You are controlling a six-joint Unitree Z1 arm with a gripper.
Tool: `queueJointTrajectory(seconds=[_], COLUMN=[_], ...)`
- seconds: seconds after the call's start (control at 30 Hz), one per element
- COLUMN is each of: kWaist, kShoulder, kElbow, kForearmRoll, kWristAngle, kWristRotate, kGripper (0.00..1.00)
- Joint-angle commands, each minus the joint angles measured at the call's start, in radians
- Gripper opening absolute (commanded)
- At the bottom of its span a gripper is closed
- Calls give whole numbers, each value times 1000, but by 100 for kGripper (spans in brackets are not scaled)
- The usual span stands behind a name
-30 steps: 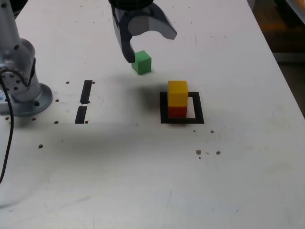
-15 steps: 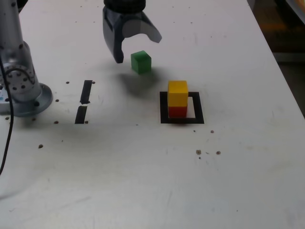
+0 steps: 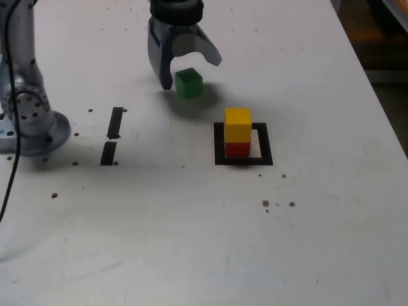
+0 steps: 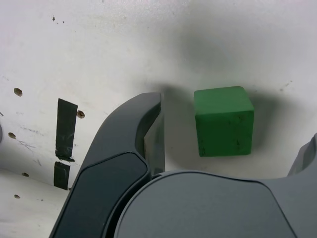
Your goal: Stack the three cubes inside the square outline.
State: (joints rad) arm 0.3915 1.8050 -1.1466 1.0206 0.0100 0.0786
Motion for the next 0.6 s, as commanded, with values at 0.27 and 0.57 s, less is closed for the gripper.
queueJointTrajectory(seconds=[0.27, 0.57], kWaist=[38, 58], kShoulder=[58, 93], kElbow=[-10, -15], kForearmRoll=[-10, -21], kWristAngle=[-31, -35], kWristRotate=[58, 82], kGripper=[99, 97])
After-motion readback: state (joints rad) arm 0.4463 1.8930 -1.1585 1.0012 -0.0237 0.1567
